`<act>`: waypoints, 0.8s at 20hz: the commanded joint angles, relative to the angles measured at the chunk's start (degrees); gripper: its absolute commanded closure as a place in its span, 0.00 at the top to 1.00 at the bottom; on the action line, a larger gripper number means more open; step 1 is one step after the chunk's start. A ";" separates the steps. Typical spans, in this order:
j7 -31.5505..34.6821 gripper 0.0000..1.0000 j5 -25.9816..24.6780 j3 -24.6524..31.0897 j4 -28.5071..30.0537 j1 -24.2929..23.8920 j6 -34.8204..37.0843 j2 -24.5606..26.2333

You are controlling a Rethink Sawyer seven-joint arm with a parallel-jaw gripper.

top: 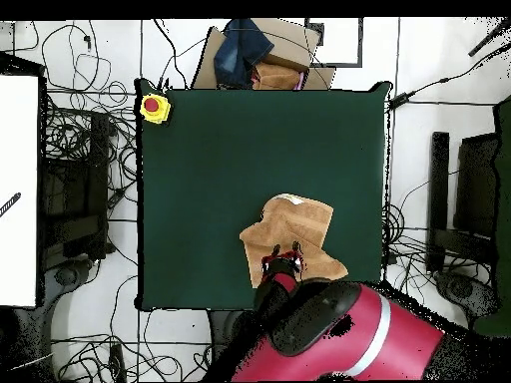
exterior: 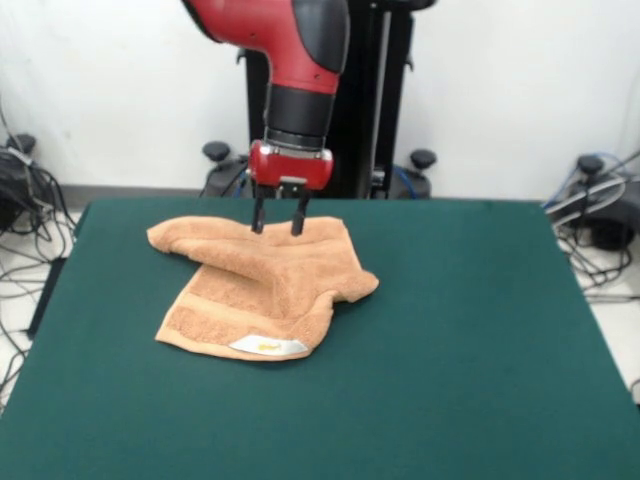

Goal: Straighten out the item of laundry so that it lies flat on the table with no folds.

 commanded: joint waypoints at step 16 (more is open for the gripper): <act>5.95 1.00 -17.23 -3.25 -12.97 -16.06 22.31 -2.74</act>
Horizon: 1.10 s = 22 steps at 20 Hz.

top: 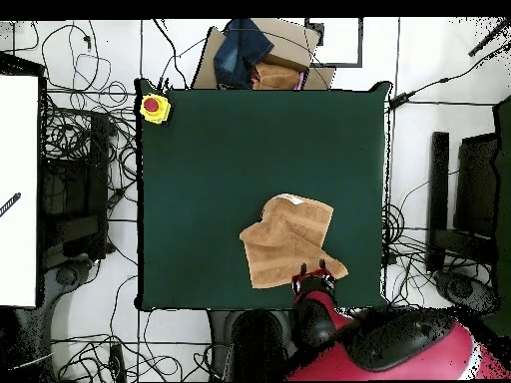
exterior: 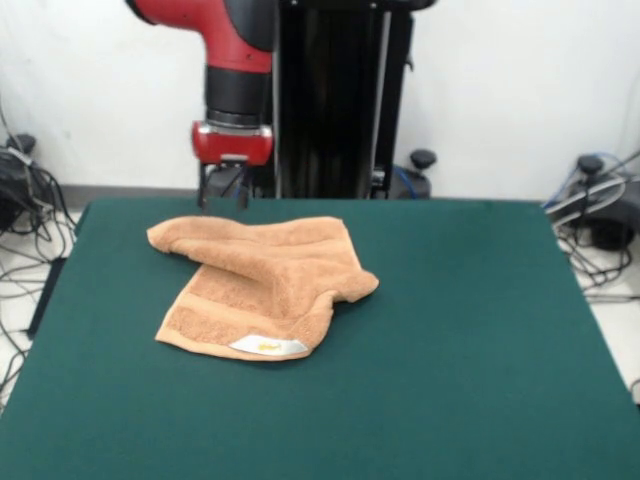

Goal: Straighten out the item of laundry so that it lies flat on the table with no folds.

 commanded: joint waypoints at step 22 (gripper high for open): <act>-0.01 1.00 -13.98 13.68 -14.58 -20.98 35.35 3.81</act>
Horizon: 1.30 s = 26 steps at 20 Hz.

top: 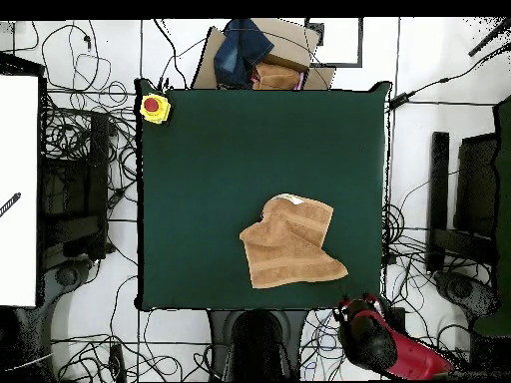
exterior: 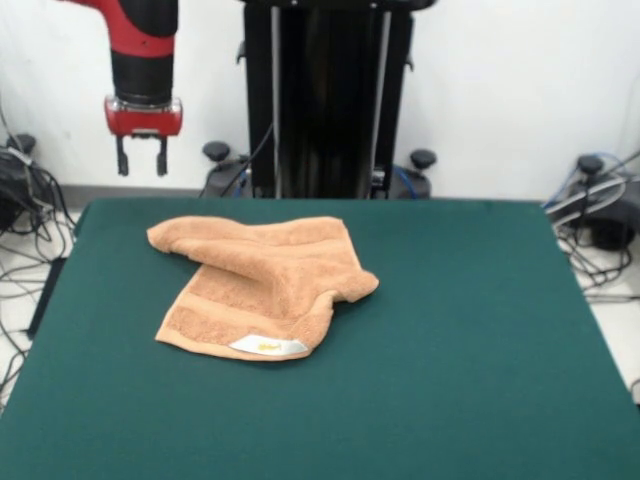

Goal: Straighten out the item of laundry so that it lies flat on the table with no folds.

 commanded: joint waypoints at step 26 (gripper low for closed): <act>12.66 1.00 2.42 8.06 -14.87 8.69 9.08 2.25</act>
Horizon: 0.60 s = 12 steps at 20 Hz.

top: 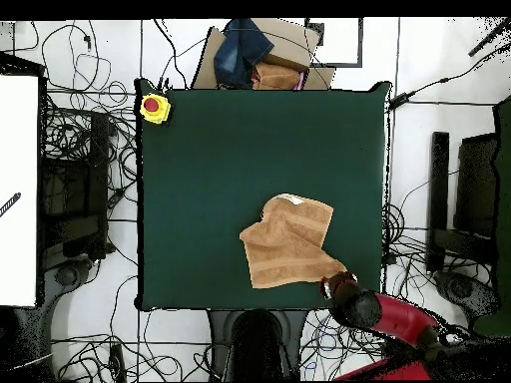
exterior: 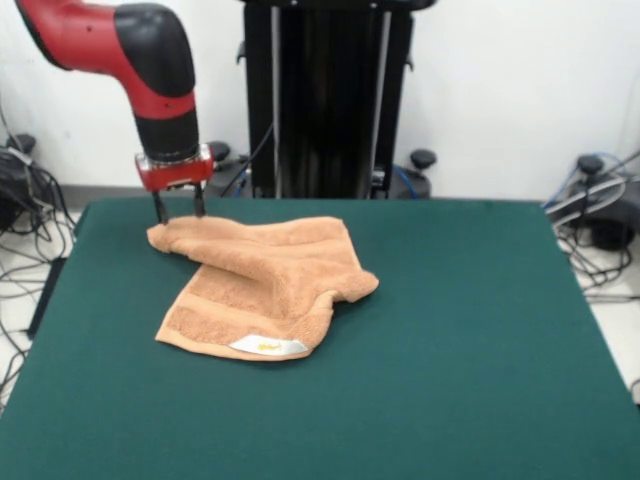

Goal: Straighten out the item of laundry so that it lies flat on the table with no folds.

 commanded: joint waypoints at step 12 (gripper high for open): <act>12.55 1.00 6.43 4.59 -10.90 4.63 -6.82 0.69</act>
